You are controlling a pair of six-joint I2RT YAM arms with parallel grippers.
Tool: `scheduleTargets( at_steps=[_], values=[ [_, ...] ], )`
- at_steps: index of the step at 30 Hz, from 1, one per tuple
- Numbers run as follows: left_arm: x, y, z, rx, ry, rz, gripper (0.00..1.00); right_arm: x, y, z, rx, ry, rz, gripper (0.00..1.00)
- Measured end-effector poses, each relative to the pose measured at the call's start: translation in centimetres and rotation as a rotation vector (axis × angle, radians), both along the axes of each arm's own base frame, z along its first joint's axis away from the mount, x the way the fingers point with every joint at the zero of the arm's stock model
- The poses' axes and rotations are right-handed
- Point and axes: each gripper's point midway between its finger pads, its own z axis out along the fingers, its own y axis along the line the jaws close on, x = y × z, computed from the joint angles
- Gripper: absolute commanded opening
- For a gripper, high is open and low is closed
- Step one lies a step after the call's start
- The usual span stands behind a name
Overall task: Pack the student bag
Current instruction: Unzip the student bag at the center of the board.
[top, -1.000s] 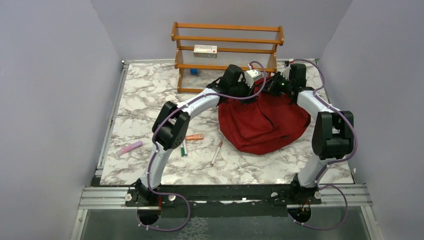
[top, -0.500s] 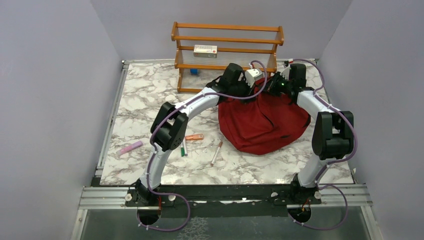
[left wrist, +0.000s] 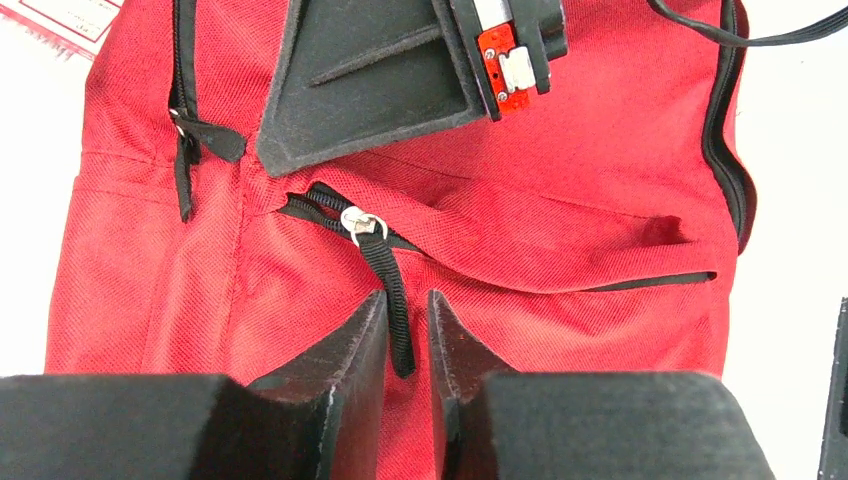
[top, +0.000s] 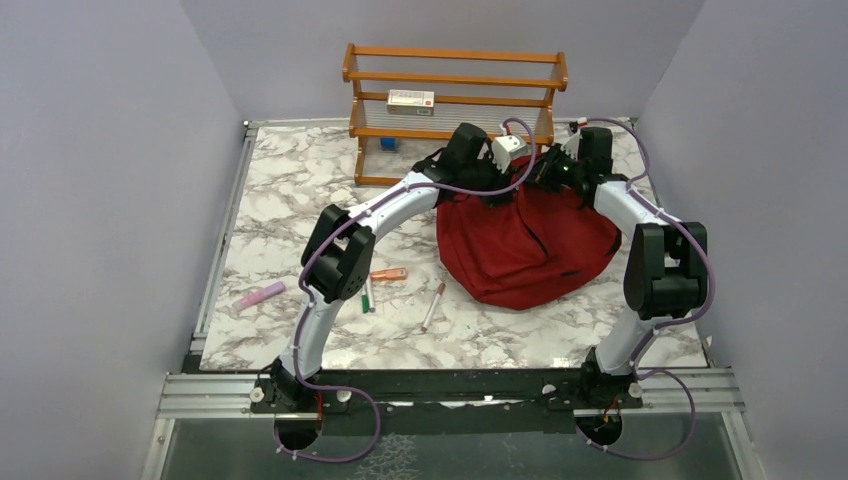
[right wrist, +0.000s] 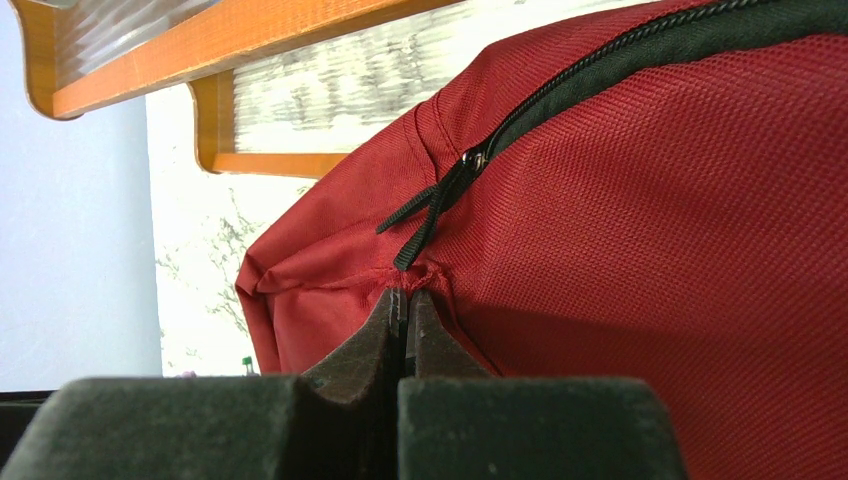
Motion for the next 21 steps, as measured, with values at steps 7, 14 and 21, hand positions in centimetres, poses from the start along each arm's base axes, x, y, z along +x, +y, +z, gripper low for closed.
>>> scheduleTargets(
  at_steps=[7, 14, 21],
  values=[
    [-0.01, 0.02, 0.01, 0.002, 0.0, 0.0, 0.0, 0.0, 0.0, 0.0, 0.0, 0.0, 0.0, 0.0],
    [0.01, 0.02, 0.07, 0.002, -0.003, -0.002, 0.0, 0.0, -0.02, -0.01, -0.004, -0.003, 0.003, 0.0],
    [0.04, 0.07, 0.14, 0.008, -0.013, -0.008, 0.0, 0.0, -0.02, -0.02, -0.005, -0.004, 0.004, 0.0]
  ],
)
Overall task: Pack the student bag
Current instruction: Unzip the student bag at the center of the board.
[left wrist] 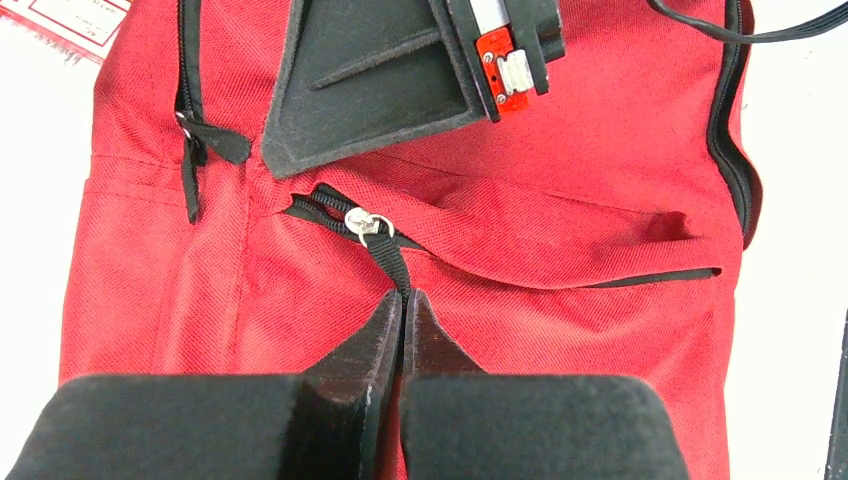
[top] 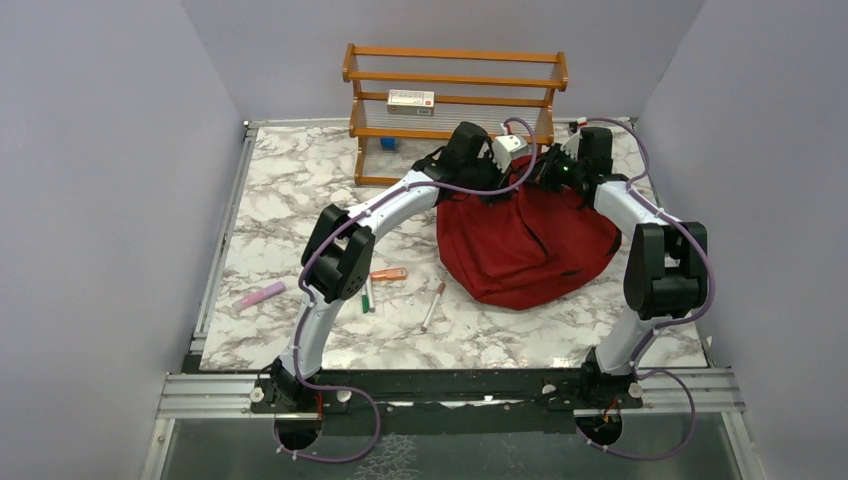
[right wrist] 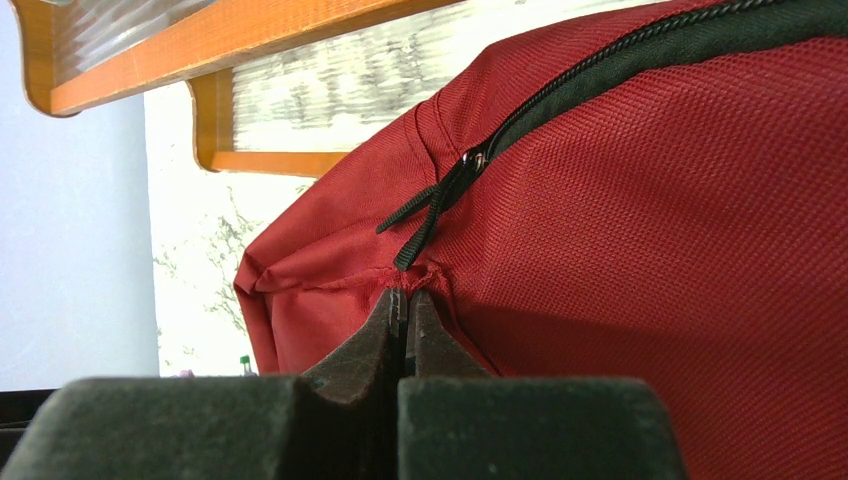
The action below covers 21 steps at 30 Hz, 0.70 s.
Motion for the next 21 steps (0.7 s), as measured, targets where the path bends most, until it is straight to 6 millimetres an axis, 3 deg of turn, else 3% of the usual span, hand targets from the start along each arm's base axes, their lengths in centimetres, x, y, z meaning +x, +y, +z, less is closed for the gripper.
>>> scheduleTargets(
  at_steps=[3, 10, 21],
  values=[
    [0.0, 0.2, 0.4, 0.014, -0.009, -0.004, 0.0, 0.0, 0.0, 0.0, 0.0, 0.0, 0.0, 0.0],
    [0.5, 0.0, 3.2, 0.01, -0.056, -0.017, 0.0, 0.0, 0.1, 0.2, 0.004, -0.008, 0.005, 0.01],
    [0.0, 0.5, 2.2, 0.046, -0.032, -0.026, 0.0, 0.0, 0.1, 0.4, 0.004, -0.012, 0.005, 0.0]
  ],
)
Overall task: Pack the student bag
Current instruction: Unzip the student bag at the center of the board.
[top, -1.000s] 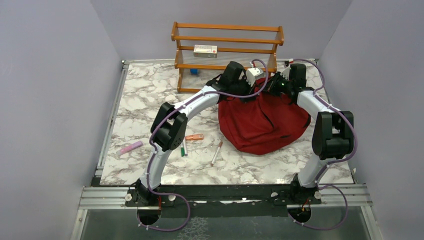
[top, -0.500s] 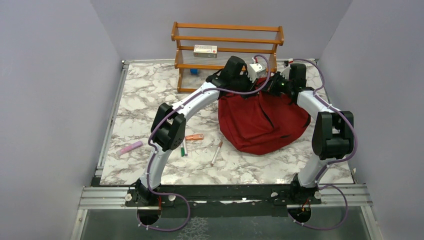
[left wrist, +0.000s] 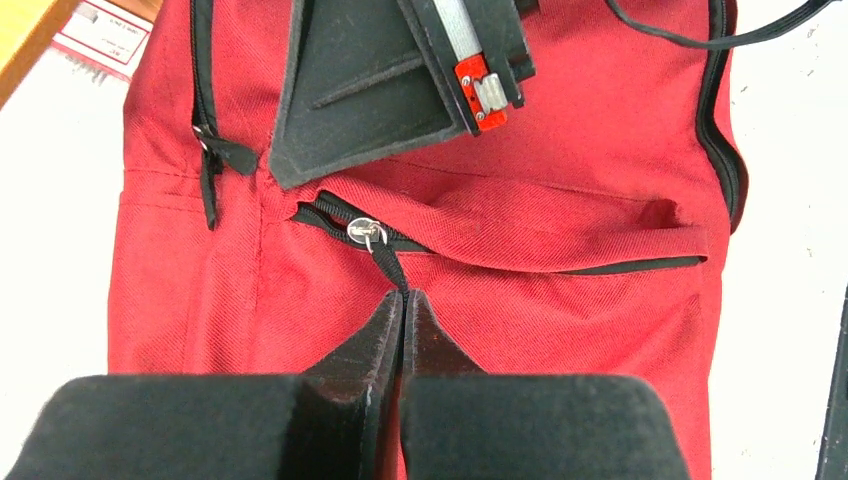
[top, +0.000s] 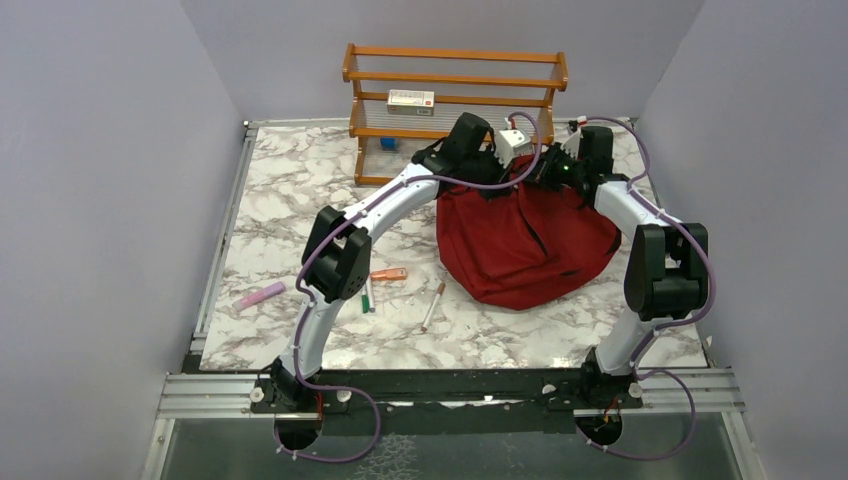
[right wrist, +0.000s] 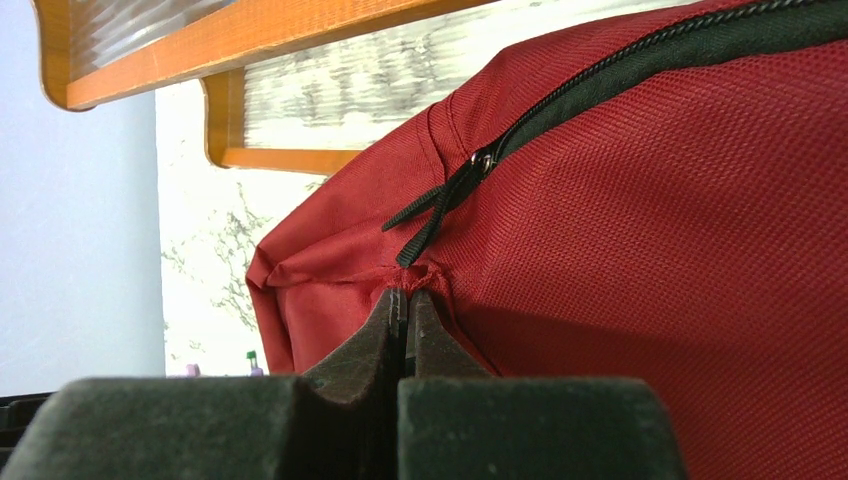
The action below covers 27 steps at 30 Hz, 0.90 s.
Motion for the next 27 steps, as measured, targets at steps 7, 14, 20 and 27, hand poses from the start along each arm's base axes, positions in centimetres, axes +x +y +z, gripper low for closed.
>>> scheduleTargets(
  at_steps=[7, 14, 20, 27],
  values=[
    [-2.1, -0.3, -3.2, 0.056, 0.033, -0.032, 0.0, -0.1, 0.0, -0.1, 0.0, 0.004, -0.001, 0.0],
    [-6.3, -1.5, -5.4, 0.108, 0.048, -0.098, 0.0, -0.2, 0.0, -0.2, -0.001, 0.011, -0.001, 0.0],
    [-8.9, -1.8, -5.0, 0.12, 0.049, -0.133, 0.0, -0.1, 0.0, -0.2, -0.002, 0.009, -0.002, 0.0],
    [-13.0, -2.7, -4.6, 0.128, 0.051, -0.199, 0.0, -0.1, -0.1, -0.2, -0.002, 0.009, -0.003, 0.0]
  ],
)
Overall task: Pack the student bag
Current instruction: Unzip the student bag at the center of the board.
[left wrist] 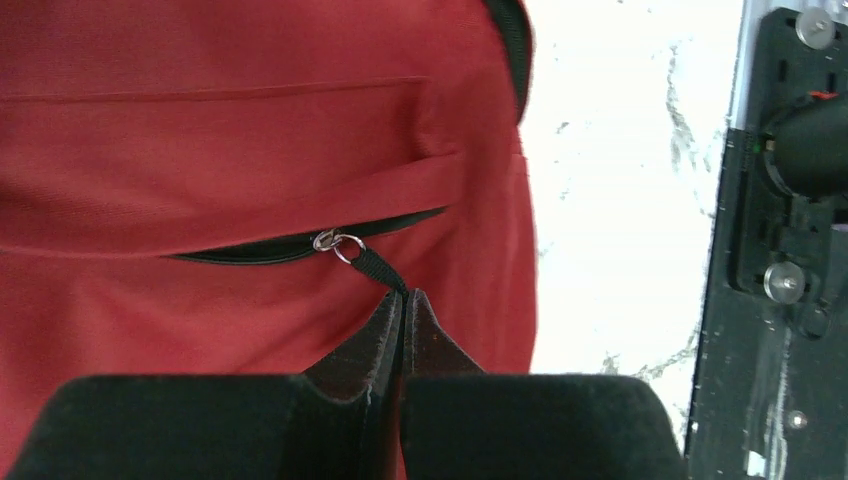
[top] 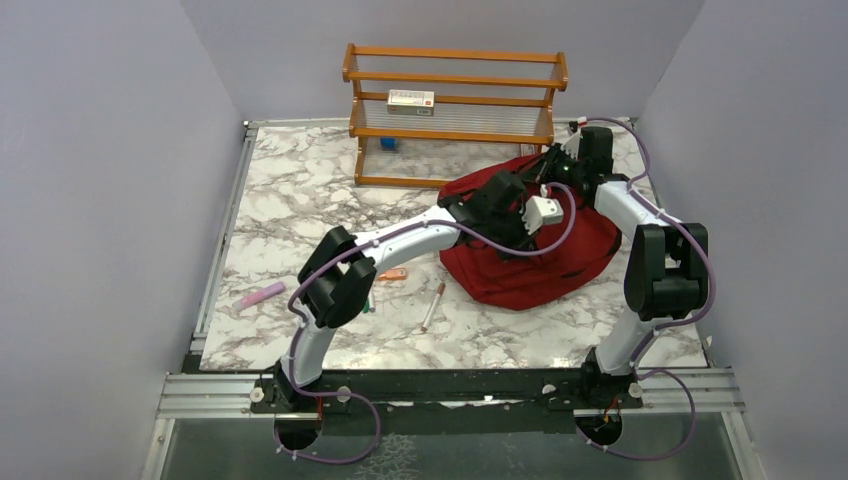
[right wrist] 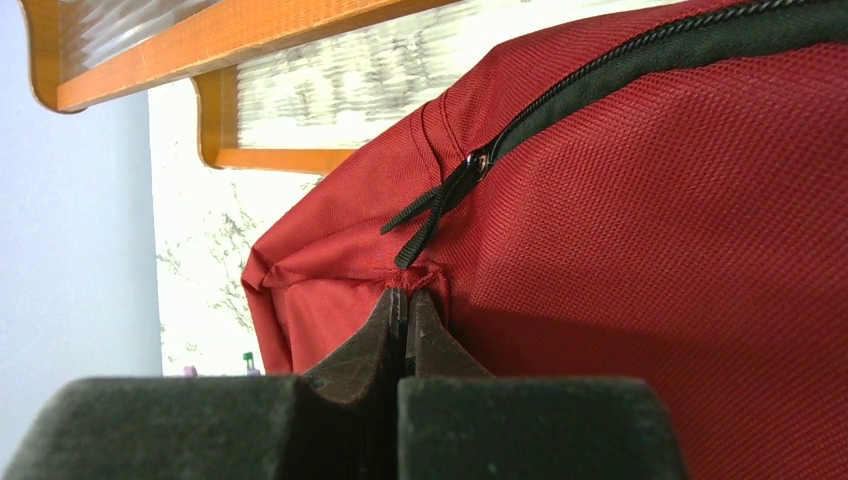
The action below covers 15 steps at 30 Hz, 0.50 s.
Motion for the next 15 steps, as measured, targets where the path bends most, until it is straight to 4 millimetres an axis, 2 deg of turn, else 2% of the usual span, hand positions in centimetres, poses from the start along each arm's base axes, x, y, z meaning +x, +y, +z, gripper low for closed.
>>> scheduleTargets(
  at_steps=[3, 8, 13, 15],
  values=[
    [-2.2, -0.5, -0.3, 0.009, 0.01, -0.036, 0.0, 0.0, 0.0, 0.0, 0.0, 0.001, 0.0, 0.01],
    [-4.8, -0.8, -1.0, 0.02, 0.023, -0.08, 0.0, 0.0, 0.0, 0.0, 0.0, 0.002, 0.0, 0.0],
    [-5.6, -1.1, -0.8, 0.001, 0.032, -0.107, 0.0, -0.2, 0.0, -0.2, -0.001, 0.009, 0.001, 0.01],
    [-5.8, -1.2, -0.6, -0.01, 0.033, -0.114, 0.03, -0.2, -0.1, -0.3, -0.006, 0.011, 0.002, 0.07]
  ],
)
